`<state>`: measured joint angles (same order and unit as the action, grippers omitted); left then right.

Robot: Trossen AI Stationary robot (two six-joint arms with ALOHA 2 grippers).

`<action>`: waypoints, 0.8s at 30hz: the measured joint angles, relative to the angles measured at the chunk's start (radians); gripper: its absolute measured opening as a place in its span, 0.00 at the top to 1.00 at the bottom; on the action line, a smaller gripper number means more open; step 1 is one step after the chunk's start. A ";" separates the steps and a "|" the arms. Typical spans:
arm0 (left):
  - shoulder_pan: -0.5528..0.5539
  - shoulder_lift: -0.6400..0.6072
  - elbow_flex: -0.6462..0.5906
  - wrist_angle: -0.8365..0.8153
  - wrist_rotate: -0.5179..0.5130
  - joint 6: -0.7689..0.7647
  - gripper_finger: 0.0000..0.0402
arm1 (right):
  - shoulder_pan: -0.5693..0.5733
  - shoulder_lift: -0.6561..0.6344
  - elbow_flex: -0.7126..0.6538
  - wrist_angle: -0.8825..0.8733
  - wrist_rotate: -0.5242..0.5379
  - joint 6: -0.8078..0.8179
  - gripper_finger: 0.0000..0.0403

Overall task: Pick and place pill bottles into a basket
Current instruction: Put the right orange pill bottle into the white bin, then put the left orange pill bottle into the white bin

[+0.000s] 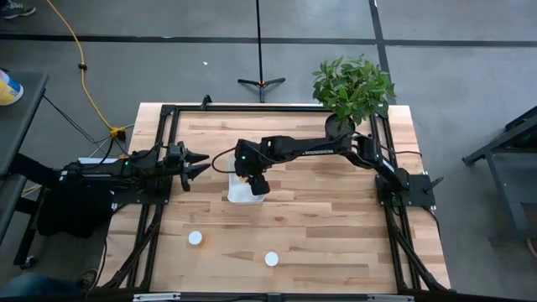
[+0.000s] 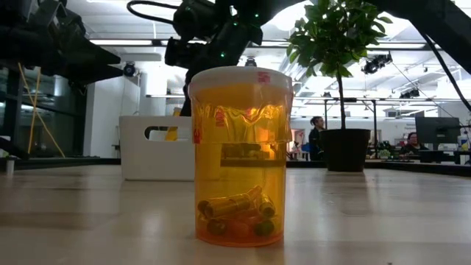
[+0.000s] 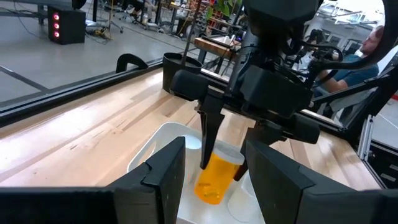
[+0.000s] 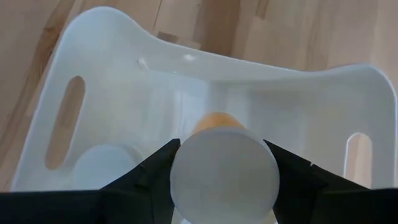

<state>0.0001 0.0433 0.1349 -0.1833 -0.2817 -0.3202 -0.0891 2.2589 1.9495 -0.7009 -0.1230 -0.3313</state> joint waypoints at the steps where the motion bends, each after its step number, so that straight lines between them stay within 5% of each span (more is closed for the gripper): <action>1: 0.000 0.000 0.000 0.000 0.000 0.000 0.49 | 0.000 0.000 0.000 0.001 0.000 -0.001 0.52; 24: 0.000 0.000 0.000 0.000 -0.002 0.000 0.49 | 0.000 0.000 0.000 -0.001 0.005 -0.011 0.45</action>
<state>0.0000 0.0433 0.1349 -0.1829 -0.2840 -0.3202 -0.0891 2.2589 1.9491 -0.7019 -0.1179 -0.3425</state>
